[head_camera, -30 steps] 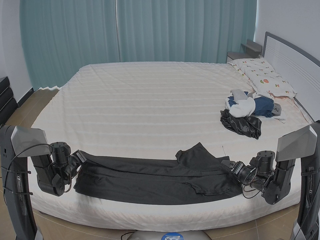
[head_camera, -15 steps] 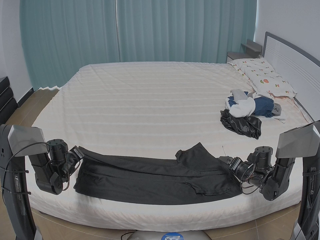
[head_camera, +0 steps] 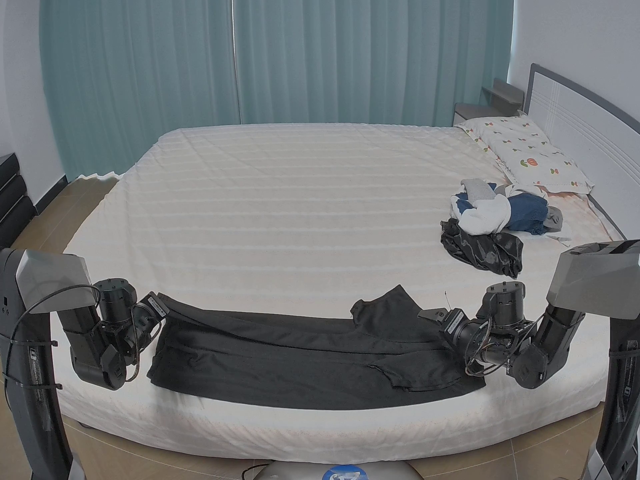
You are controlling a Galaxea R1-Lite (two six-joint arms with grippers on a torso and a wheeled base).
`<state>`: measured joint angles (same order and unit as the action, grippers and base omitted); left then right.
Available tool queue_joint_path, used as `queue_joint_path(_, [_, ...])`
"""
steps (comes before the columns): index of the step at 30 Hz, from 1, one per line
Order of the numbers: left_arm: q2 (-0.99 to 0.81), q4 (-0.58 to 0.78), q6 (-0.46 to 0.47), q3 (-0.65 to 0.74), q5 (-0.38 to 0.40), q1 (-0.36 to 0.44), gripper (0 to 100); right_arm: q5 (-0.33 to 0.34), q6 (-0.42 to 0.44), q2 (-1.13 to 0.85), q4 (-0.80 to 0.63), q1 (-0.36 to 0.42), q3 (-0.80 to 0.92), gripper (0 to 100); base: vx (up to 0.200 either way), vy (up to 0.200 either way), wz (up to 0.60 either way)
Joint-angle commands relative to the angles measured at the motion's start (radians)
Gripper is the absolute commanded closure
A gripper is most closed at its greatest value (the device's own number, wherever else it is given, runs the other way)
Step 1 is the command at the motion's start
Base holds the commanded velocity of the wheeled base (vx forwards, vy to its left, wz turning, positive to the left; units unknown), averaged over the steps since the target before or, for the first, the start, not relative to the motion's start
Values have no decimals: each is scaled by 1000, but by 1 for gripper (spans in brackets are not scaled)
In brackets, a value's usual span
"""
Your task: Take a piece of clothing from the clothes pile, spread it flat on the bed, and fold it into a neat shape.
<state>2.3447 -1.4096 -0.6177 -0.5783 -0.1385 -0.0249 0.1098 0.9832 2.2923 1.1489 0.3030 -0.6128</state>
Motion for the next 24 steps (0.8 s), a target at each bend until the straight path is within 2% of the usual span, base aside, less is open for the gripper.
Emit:
queue_joint_path(1, [-2,0,-1,0,-3,0,100,-22,12,30,-38,27,-62,0,0,0,0])
queue_joint_path(4, [-2,0,-1,0,-3,0,100,-73,12,45,-69,28,-84,0,0,0,0])
queue_joint_path(14, [-4,-2,-2,0,-3,0,100,-99,15,76,-123,34,-116,0,0,0,0])
queue_joint_path(18, [-8,0,-2,0,-3,0,100,-150,14,87,-140,44,-136,0,0,0,0])
queue_joint_path(22, [-8,-2,-2,0,-3,-1,100,-153,14,79,-143,48,-130,0,0,0,0])
queue_joint_path(24, [-8,0,-2,0,-3,-1,100,-157,14,64,-190,48,-128,0,0,0,0])
